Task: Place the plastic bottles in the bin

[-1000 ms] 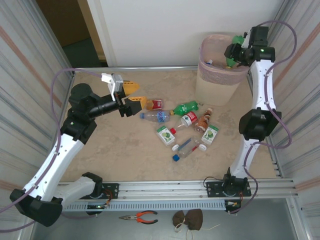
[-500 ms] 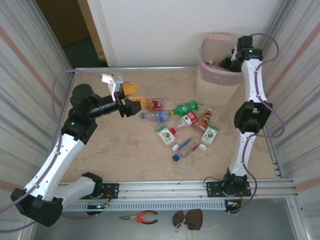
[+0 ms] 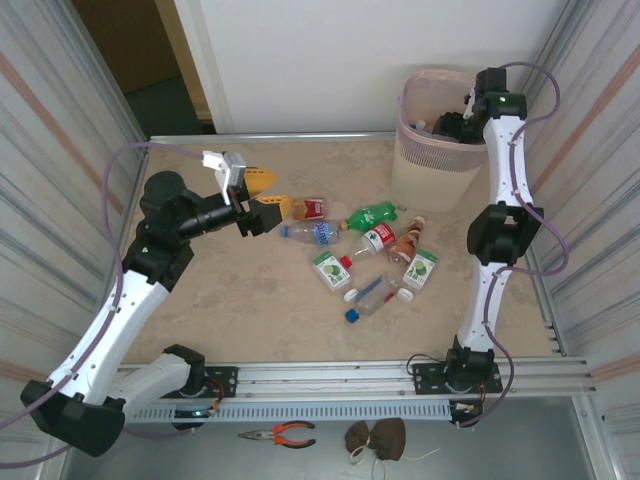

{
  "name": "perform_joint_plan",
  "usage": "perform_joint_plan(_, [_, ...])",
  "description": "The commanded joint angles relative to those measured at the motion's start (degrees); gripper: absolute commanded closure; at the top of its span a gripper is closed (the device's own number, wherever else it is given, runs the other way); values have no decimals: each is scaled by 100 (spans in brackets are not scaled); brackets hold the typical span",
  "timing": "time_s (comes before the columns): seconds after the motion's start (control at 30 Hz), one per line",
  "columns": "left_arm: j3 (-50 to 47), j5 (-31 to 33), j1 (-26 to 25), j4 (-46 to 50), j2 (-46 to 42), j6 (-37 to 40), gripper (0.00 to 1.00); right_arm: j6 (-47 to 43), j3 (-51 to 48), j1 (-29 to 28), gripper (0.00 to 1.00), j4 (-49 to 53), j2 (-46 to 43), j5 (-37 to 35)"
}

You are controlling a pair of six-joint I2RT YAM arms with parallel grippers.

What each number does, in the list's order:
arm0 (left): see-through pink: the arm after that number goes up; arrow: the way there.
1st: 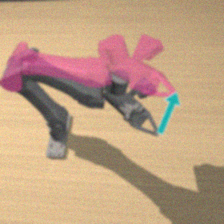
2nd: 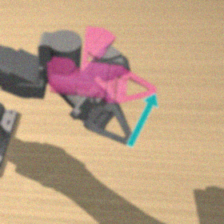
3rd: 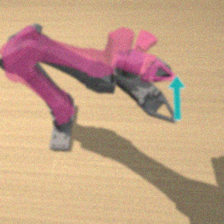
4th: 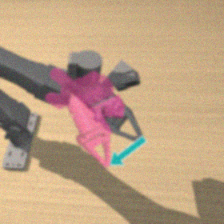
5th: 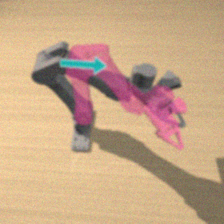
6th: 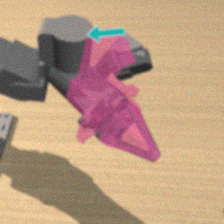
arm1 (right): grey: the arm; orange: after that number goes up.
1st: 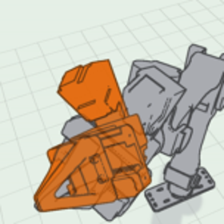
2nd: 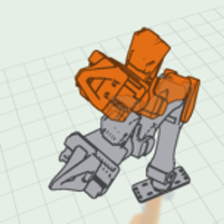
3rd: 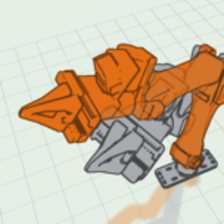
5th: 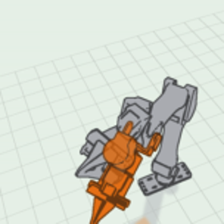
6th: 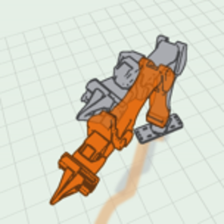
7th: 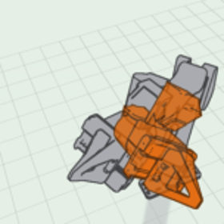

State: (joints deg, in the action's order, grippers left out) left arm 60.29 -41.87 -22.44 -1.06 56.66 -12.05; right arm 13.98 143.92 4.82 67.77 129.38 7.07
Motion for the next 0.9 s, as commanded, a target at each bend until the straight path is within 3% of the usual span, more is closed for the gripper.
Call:
perform_joint_plan(0.0, [-29, 29, 55, -13, -84, -35, 23, -62, 196, -42, 16, 211, -473, -186])
perform_joint_plan(0.4, [168, 389, 62, 527, 379, -16, 26, -61, 194, -53, 16, 163, -1346, -228])
perform_joint_plan(0.73, [672, 1464, 79, 1788, 1106, -80, 29, -35, 134, -98, 17, 114, -2156, -245])
perform_joint_plan(0.87, [777, 1854, 293, 2102, 1519, -685, 28, -27, -219, -127, 17, -10, -2602, -228])
